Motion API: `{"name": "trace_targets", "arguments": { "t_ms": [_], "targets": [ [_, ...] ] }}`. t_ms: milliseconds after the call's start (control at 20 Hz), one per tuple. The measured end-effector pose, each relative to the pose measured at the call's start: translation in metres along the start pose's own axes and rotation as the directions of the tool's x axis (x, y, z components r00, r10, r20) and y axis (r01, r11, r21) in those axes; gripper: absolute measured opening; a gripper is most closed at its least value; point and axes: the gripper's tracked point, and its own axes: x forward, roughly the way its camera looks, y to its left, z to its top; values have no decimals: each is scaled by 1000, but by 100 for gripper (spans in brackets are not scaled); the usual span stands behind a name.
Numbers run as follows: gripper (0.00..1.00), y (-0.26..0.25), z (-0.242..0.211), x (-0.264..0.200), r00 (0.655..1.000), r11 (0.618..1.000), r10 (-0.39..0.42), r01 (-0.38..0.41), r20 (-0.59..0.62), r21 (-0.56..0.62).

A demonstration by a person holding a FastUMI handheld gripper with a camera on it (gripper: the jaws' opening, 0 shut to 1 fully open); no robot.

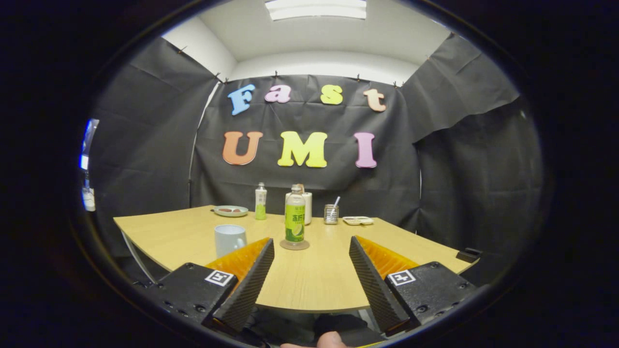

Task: Take the bottle from table, then pour the juice into the cup, finally place the bottle on the coaster

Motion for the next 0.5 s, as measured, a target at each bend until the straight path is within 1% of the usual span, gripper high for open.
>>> {"name": "trace_targets", "arguments": {
  "t_ms": [500],
  "targets": [
    [100,4,5,1,1000,1000,6,-6,6,-13]
  ]
}}
